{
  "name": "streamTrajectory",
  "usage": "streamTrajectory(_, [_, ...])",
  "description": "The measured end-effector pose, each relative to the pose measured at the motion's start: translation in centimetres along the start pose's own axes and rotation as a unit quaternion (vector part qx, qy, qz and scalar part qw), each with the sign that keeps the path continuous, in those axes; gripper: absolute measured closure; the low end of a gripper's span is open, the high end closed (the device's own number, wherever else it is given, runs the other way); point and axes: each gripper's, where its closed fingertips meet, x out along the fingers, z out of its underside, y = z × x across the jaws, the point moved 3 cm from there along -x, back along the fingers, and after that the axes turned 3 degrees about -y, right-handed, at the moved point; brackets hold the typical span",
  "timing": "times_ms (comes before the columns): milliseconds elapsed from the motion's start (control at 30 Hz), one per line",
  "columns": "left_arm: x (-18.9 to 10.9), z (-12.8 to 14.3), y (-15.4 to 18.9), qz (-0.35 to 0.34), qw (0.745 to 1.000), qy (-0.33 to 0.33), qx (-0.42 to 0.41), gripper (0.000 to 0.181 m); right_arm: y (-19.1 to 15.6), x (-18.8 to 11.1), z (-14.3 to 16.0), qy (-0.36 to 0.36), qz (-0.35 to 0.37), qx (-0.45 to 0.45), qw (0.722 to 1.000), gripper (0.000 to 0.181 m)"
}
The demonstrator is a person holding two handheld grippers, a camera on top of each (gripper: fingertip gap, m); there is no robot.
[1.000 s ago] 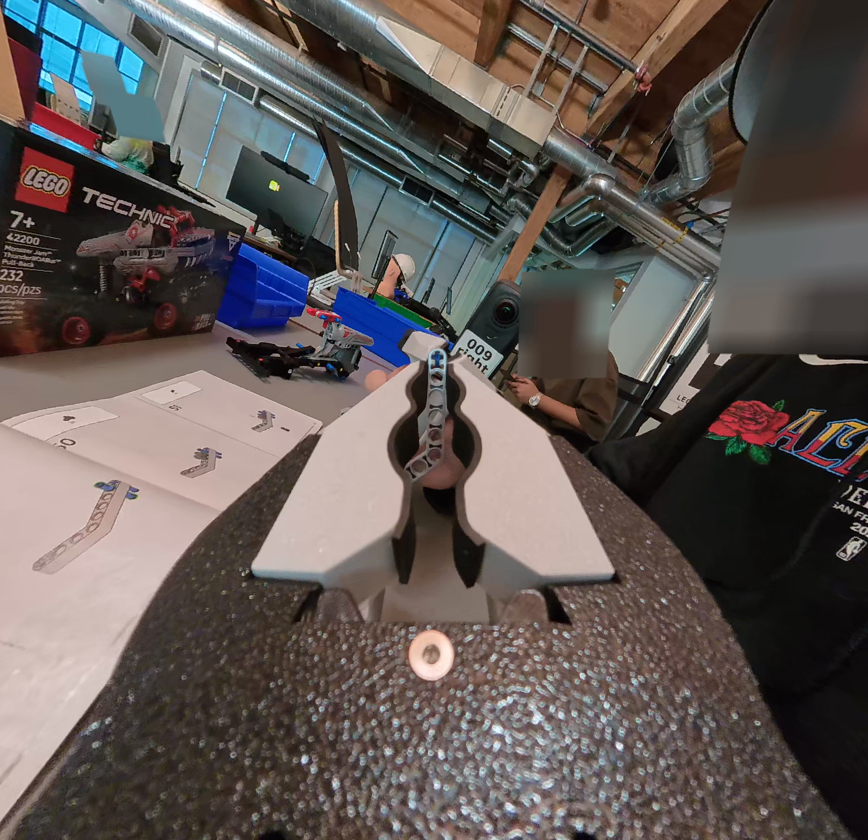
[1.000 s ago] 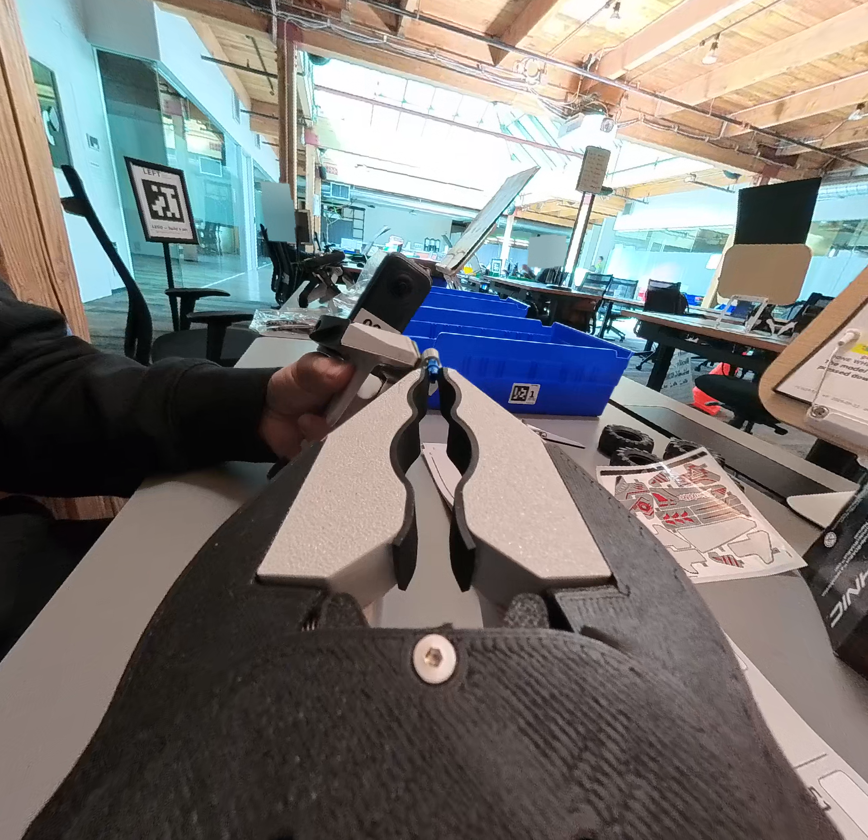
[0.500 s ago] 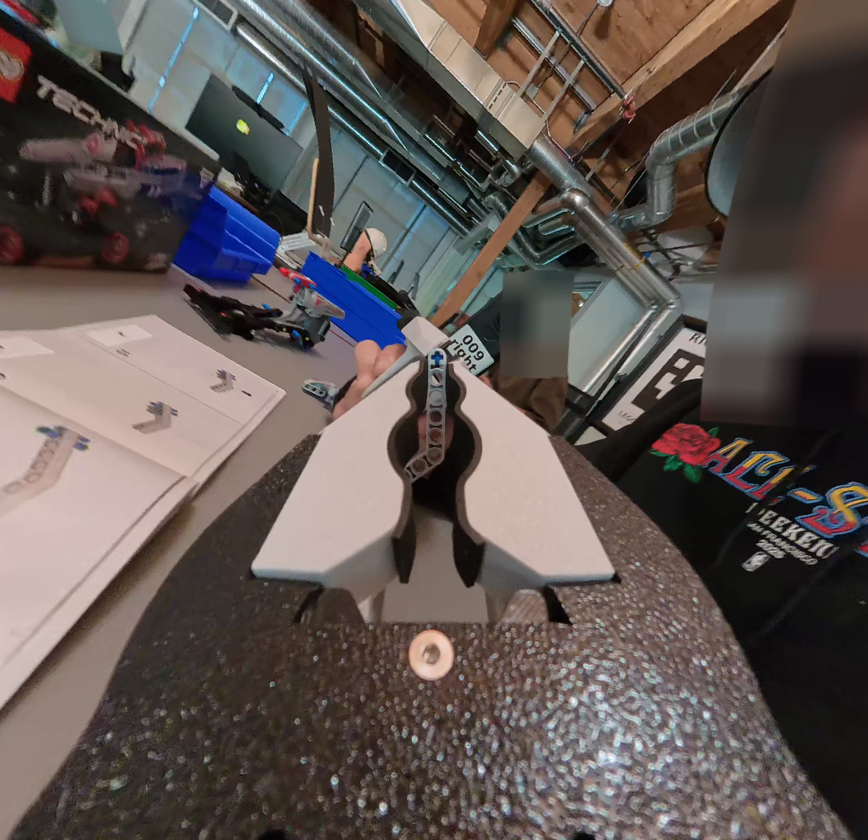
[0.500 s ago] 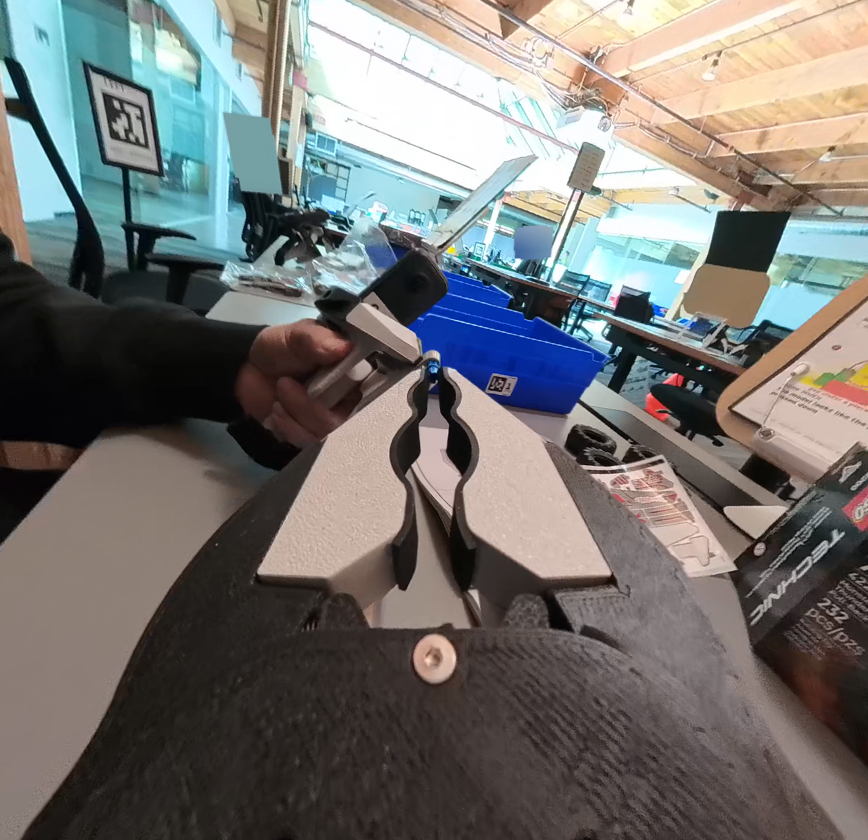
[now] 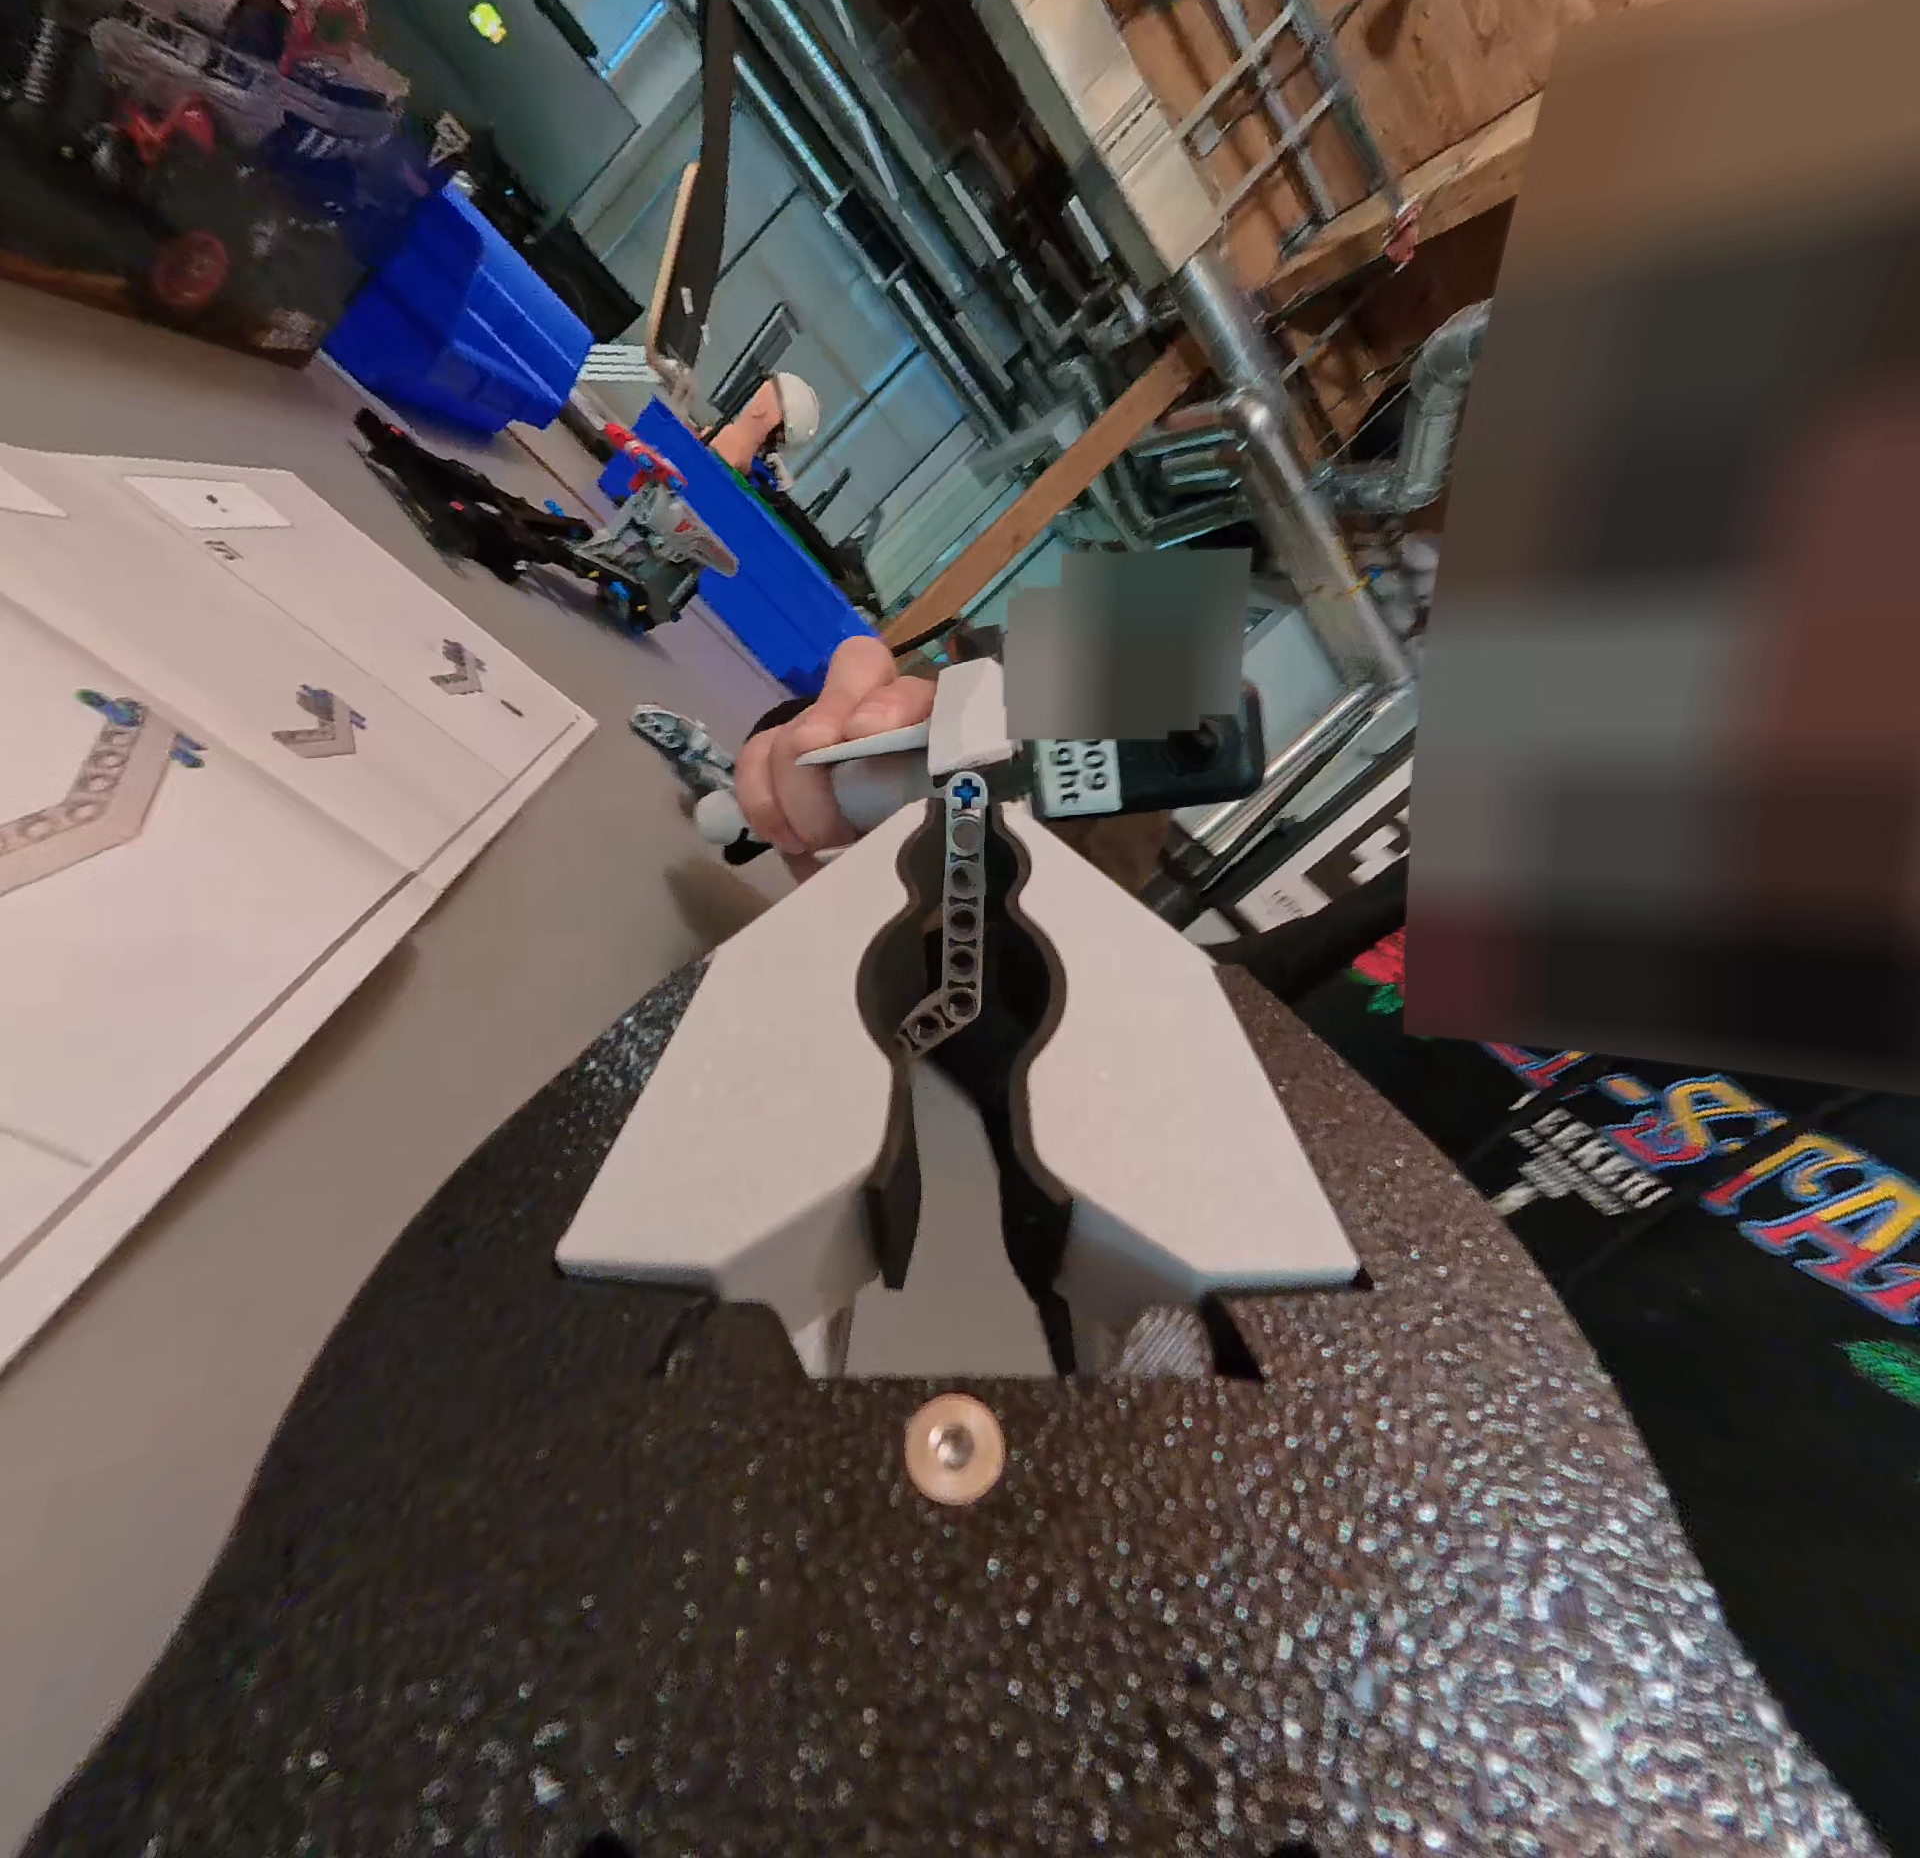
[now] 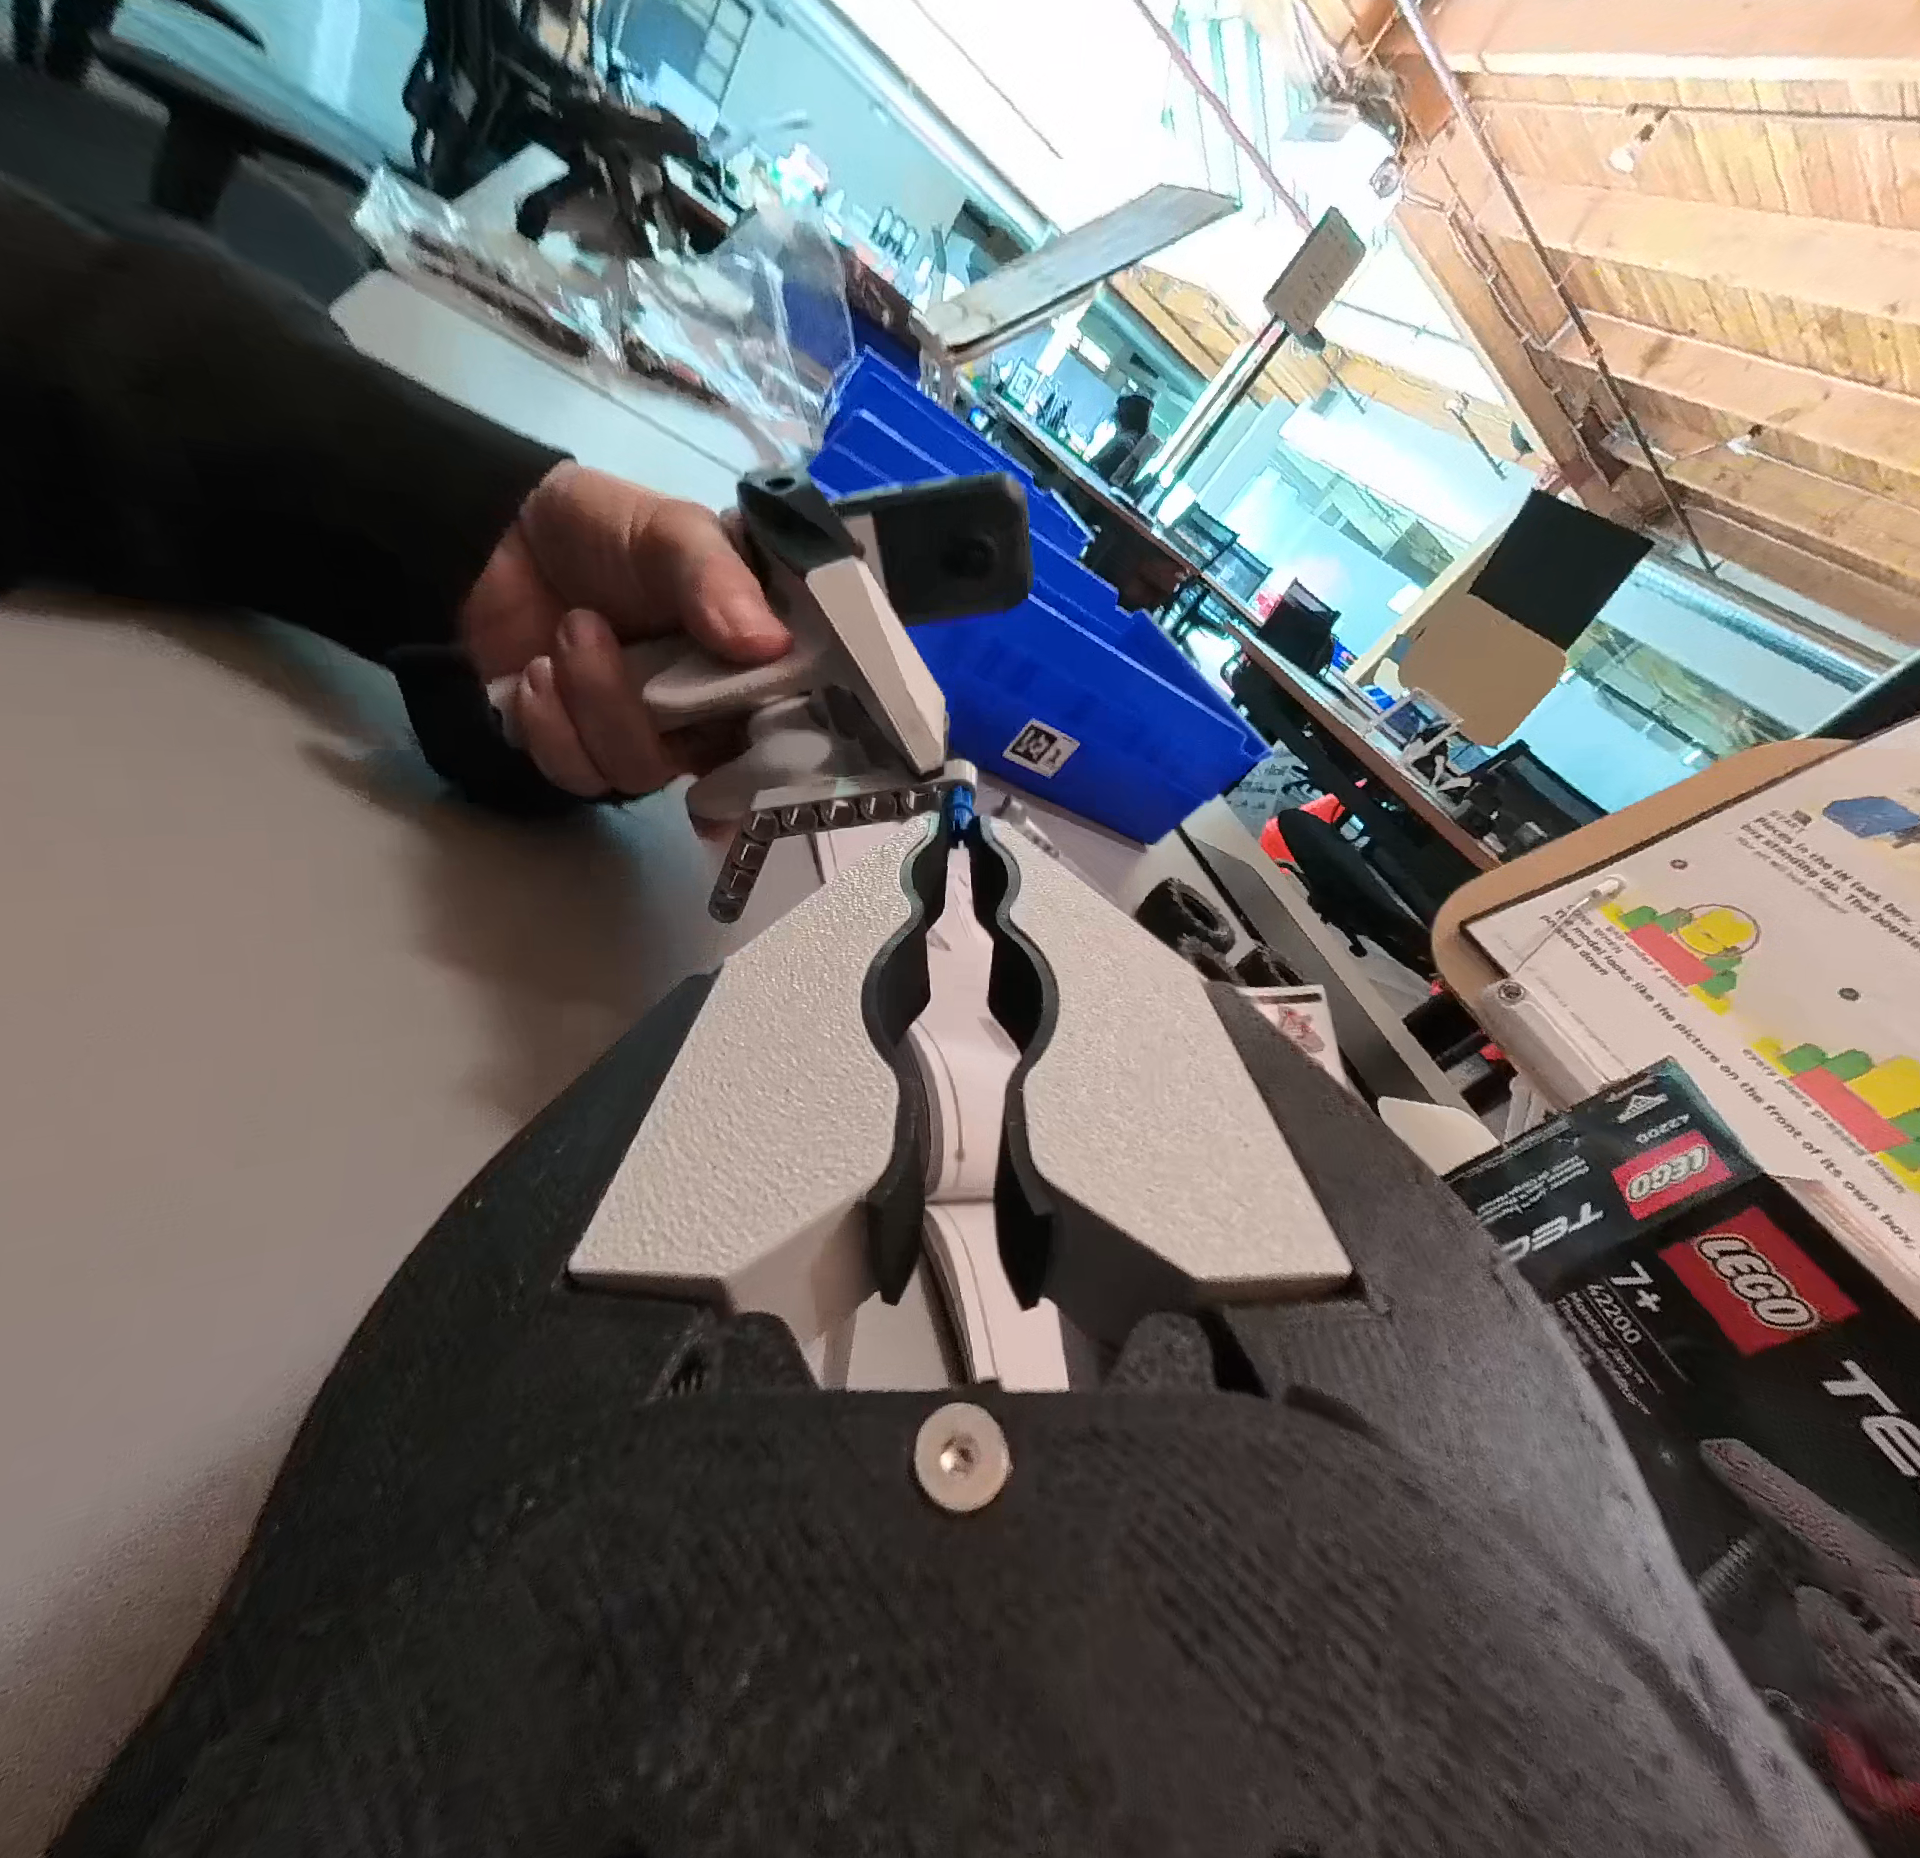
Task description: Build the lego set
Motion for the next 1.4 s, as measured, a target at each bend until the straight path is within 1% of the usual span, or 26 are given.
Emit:
streamTrajectory(33, [-0.1,0.1,-0.1,-0.015,1.0,-0.01,0.018,0.176,-0.1,0.0,0.2,-0.004,-0.006,0.002,1.0,0.178])
streamTrajectory(100, [-0.2,0.4,-0.1,-0.047,0.996,-0.041,0.063,0.176,-0.4,0.1,0.5,0.001,-0.03,0.033,0.999,0.178])
streamTrajectory(167, [-0.4,0.5,-0.1,-0.077,0.99,-0.066,0.1,0.176,-0.6,0.2,0.5,-0.006,-0.039,0.038,0.999,0.178])
streamTrajectory(300, [-0.7,0.6,-0.7,-0.138,0.976,-0.094,0.137,0.176,-0.9,0.6,1.2,-0.051,-0.015,-0.03,0.998,0.178])
streamTrajectory(400, [-0.8,0.8,-0.7,-0.151,0.973,-0.11,0.136,0.176,-1.1,0.7,1.1,-0.061,-0.003,-0.072,0.996,0.178])
streamTrajectory(533, [-1.2,1.4,-1.3,-0.174,0.969,-0.137,0.108,0.176,-1.8,1.1,1.7,-0.106,0.002,-0.159,0.982,0.178])
streamTrajectory(600, [-1.4,1.6,-1.4,-0.176,0.969,-0.144,0.101,0.176,-2.0,1.3,1.9,-0.117,0.0,-0.177,0.977,0.178])
streamTrajectory(667, [-1.5,1.8,-1.4,-0.176,0.966,-0.155,0.11,0.176,-2.2,1.3,1.9,-0.103,-0.015,-0.146,0.984,0.178])
streamTrajectory(733, [-1.4,1.5,-0.9,-0.154,0.971,-0.138,0.118,0.176,-1.8,1.1,1.2,-0.074,-0.014,-0.105,0.992,0.178])
streamTrajectory(767, [-1.3,1.3,-0.8,-0.149,0.972,-0.132,0.121,0.176,-1.8,1.1,1.2,-0.075,-0.013,-0.103,0.992,0.178])
streamTrajectory(867, [-1.6,1.7,-1.5,-0.167,0.965,-0.145,0.141,0.176,-2.1,1.3,2.0,-0.099,-0.02,-0.118,0.988,0.178])
streamTrajectory(967, [-1.5,1.6,-1.6,-0.167,0.964,-0.141,0.15,0.176,-2.0,1.3,2.0,-0.097,-0.021,-0.107,0.989,0.178])
streamTrajectory(1067, [-1.5,1.9,-1.8,-0.179,0.958,-0.155,0.16,0.176,-2.2,1.3,2.3,-0.104,-0.031,-0.111,0.988,0.178])
streamTrajectory(1167, [-1.5,2.4,-1.9,-0.194,0.944,-0.185,0.193,0.176,-2.7,1.4,2.5,-0.112,-0.046,-0.125,0.985,0.178])
streamTrajectory(1267, [-1.7,2.9,-1.9,-0.215,0.917,-0.222,0.253,0.176,-3.2,1.4,2.6,-0.116,-0.065,-0.123,0.984,0.179])
streamTrajectory(1400, [-1.7,3.5,-1.6,-0.235,0.882,-0.277,0.3,0.176,-3.9,1.2,2.7,-0.121,-0.099,-0.111,0.981,0.179])
